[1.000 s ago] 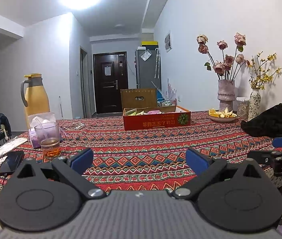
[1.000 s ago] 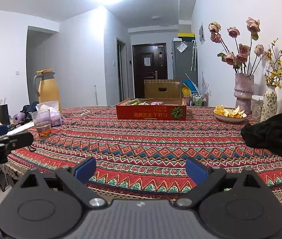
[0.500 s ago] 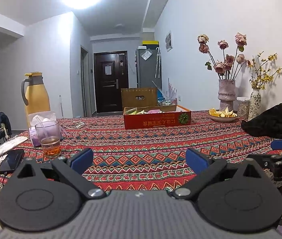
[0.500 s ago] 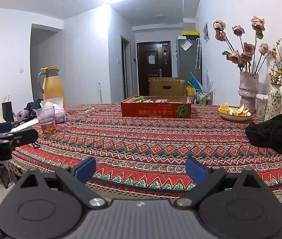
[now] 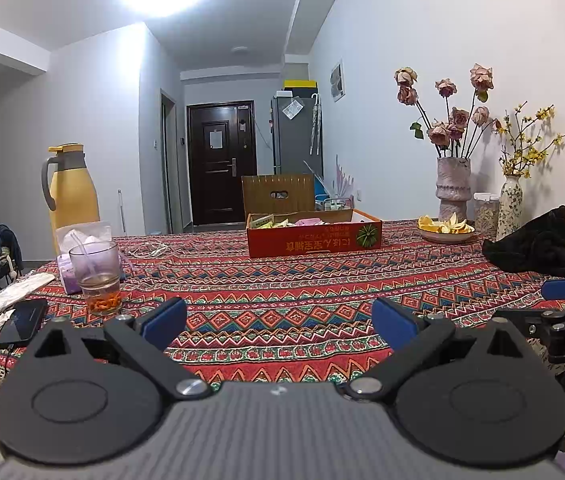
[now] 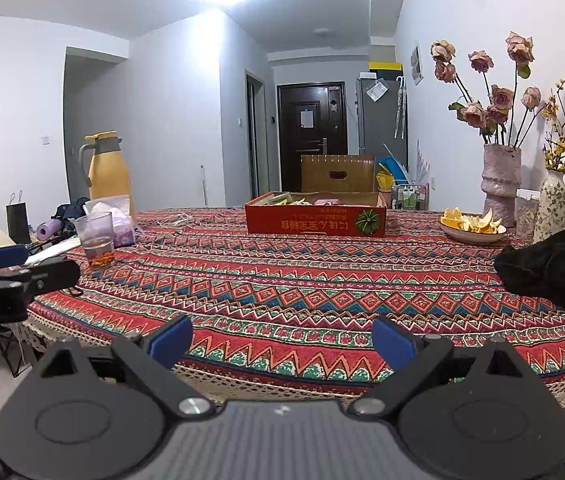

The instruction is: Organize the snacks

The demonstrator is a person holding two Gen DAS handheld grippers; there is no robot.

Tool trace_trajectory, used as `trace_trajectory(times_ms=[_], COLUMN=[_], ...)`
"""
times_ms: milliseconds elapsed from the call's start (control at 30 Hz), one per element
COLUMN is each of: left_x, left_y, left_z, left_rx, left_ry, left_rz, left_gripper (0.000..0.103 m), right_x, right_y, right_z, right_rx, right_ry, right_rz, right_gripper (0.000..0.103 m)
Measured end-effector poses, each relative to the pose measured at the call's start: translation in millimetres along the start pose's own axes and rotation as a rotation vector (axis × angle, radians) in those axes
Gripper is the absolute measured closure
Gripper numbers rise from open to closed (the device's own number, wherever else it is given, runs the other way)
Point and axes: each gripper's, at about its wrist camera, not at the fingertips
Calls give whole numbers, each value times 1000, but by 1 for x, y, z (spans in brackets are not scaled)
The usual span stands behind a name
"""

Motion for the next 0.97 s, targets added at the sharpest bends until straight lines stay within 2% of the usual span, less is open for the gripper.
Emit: trace_trajectory(times_ms=[967], left_x=[-2], left_y=[1], left_z=[4], left_rx=[-23], left_ry=[-11], left_rz=[8], left_gripper=[0], right_x=[-1], right_y=[1], right_z=[-2], right_rx=[-6], right_ry=[7], right_rz=[3], right_gripper=[7])
Point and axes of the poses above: each gripper's, at about its wrist camera, not at the fingertips, and y roughly the way its jaws point, z to its left, x to its top, and after that the axes turned 2 degrees about z, right-handed
